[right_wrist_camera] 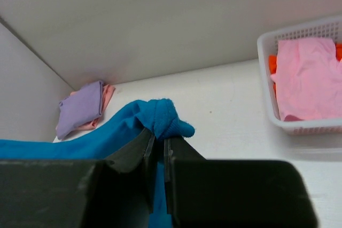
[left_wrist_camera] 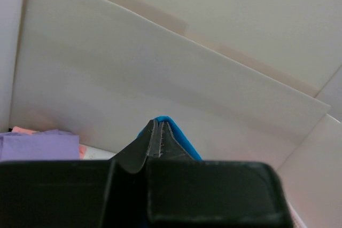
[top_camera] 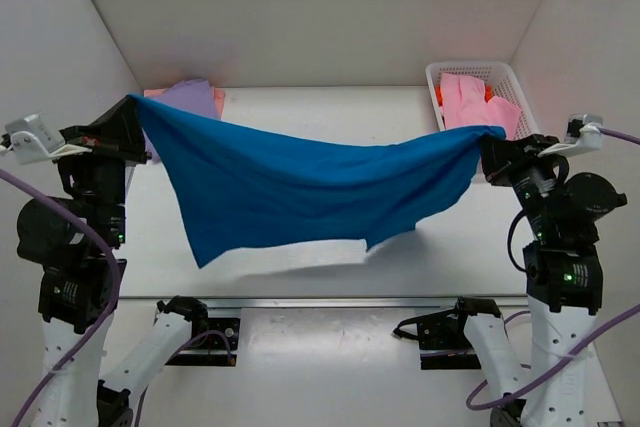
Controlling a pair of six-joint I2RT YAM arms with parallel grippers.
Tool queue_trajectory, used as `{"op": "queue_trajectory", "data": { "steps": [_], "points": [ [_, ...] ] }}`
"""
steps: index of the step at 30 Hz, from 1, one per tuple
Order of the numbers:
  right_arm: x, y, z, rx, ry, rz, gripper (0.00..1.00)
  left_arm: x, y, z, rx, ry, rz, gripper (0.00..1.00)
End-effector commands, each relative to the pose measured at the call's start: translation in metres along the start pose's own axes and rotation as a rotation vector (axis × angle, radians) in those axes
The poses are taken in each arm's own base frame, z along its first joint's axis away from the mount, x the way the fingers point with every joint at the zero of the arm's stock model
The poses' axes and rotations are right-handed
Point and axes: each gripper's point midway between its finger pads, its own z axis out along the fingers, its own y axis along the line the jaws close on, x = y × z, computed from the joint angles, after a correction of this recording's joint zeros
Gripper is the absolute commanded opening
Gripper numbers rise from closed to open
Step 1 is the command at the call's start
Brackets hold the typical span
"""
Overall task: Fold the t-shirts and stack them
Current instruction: Flatten out the tshirt
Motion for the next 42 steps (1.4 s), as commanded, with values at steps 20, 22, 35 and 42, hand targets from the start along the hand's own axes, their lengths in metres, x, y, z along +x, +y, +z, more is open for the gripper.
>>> {"op": "queue_trajectory", "data": {
  "steps": [20, 22, 35, 42],
  "points": [
    [0.179, -0.077, 0.199, 0.001, 0.609, -0.003, 0.04, 0.366, 0.181, 0.115, -0.369, 0.736, 0.272, 0.0],
    [0.177, -0.076, 0.205, 0.008, 0.603, -0.029, 0.13, 0.371, 0.187, 0.126, -0.372, 0.748, 0.269, 0.0],
    [0.22, -0.108, 0.111, 0.189, 0.807, -0.062, 0.4, 0.375, 0.115, 0.005, -0.115, 0.936, 0.174, 0.39],
    [0.282, -0.116, 0.01, 0.331, 1.014, -0.013, 0.43, 0.38, 0.102, -0.119, -0.125, 1.107, 0.056, 0.41]
  ]
}}
